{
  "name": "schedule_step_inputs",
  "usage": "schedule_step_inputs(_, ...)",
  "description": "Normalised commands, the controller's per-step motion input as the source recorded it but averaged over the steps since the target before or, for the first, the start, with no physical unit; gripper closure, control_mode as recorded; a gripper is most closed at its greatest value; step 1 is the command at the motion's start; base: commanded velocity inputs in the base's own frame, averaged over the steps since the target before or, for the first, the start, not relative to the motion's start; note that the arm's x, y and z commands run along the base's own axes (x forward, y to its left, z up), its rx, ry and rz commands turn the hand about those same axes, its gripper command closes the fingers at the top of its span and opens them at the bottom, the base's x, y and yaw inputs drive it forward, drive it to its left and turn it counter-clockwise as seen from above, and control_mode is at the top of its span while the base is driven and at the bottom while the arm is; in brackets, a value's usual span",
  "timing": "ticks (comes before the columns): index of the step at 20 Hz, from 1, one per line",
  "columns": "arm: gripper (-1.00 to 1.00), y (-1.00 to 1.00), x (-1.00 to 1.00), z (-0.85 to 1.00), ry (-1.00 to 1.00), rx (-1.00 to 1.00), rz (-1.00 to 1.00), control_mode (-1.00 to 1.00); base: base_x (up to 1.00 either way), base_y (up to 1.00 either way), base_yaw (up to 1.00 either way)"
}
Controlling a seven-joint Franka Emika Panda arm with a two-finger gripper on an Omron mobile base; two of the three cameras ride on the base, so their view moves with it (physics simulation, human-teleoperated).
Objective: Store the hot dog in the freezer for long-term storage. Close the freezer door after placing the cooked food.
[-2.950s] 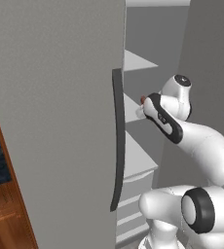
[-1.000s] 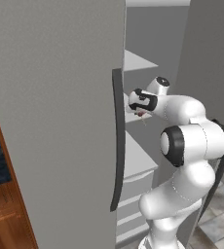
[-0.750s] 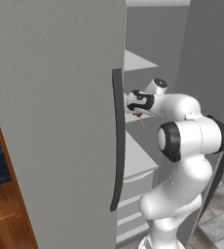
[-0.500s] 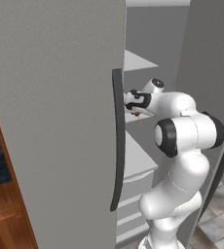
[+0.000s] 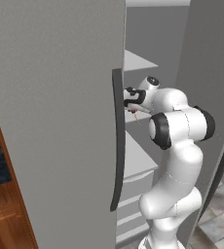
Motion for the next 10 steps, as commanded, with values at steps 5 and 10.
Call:
schedule_step_inputs(5,1.00,0.07,0.36,-0.06,0.00,0.00,0.00,-1.00,0.00,0.00,0.00)
schedule_step_inputs(10,1.00,0.06,0.32,-0.11,0.00,0.00,0.00,-1.00,0.00,0.00,0.00)
